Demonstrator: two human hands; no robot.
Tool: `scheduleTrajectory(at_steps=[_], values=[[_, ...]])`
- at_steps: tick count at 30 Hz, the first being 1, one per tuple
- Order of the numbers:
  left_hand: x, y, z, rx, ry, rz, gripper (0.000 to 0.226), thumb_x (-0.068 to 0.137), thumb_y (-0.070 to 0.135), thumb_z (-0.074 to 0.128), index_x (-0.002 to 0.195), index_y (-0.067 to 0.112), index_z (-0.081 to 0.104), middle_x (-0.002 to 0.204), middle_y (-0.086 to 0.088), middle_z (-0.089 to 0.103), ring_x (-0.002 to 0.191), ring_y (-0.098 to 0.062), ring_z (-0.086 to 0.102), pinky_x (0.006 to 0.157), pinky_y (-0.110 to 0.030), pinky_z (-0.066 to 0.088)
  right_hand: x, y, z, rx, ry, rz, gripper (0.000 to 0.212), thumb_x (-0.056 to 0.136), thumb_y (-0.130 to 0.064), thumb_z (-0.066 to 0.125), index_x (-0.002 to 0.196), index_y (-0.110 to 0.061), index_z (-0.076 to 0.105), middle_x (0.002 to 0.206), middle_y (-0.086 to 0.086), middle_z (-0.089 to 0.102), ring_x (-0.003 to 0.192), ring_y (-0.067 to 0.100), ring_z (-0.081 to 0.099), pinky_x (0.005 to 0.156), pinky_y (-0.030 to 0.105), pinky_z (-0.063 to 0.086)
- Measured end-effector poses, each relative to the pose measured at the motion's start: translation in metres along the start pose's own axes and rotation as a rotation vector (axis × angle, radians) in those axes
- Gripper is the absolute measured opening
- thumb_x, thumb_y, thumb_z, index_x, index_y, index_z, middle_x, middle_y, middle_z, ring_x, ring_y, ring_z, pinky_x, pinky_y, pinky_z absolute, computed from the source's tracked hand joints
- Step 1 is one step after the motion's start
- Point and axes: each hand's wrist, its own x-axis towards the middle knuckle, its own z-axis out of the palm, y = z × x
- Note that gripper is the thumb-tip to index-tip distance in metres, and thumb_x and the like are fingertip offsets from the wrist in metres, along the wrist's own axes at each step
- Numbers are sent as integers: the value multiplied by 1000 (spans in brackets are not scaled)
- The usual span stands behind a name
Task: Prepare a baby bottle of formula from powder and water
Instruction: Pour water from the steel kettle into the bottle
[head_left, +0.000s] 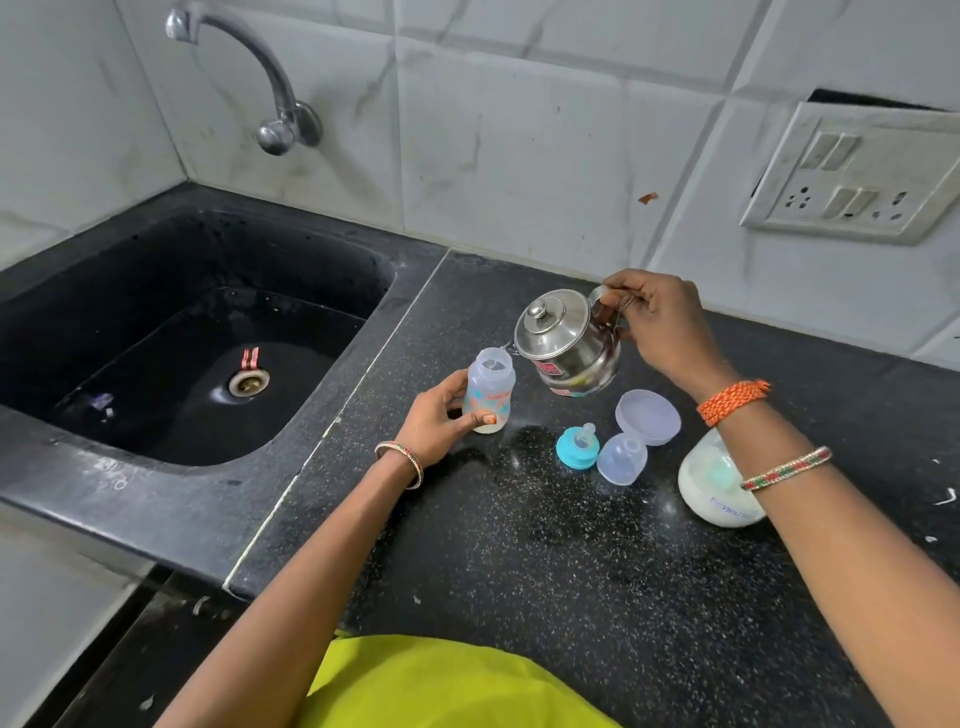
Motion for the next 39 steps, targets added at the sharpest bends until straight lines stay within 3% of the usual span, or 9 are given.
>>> scheduleTrajectory(at_steps=[14,18,24,30,39], values=[[2,-1,0,-23,2,1,58,76,12,75,128,17,51,121,3,61,113,-12,59,104,-34,44,1,1,-4,-3,12,11,17,92,-12,58,104,-7,70,92,3,68,93,23,67,83,48,57],[0,0,0,25,8,2,63,71,16,80,128,16,52,125,0,61,114,-8,57,104,-25,42,2,1,-4,18,10,11,17,92,-13,59,103,-7,70,91,2,68,93,25,67,83,49,56],[1,-4,1,182,21,23,82,59,35,85,130,22,46,129,2,56,119,-13,53,103,-39,43,0,3,-3,47,5,37,17,92,-14,59,104,-9,69,93,2,68,95,25,67,83,49,56],[0,0,1,169,3,37,85,63,22,85,135,18,40,133,1,53,122,-12,51,107,-30,39,-3,5,-2,50,9,48,18,93,-15,58,105,-9,69,94,2,68,96,24,66,84,48,57],[0,0,-1,181,-4,24,88,64,19,85,137,16,35,129,-2,55,119,-13,52,107,-32,40,-7,4,0,51,19,63,18,93,-16,58,104,-8,69,94,3,67,96,25,66,84,49,56]])
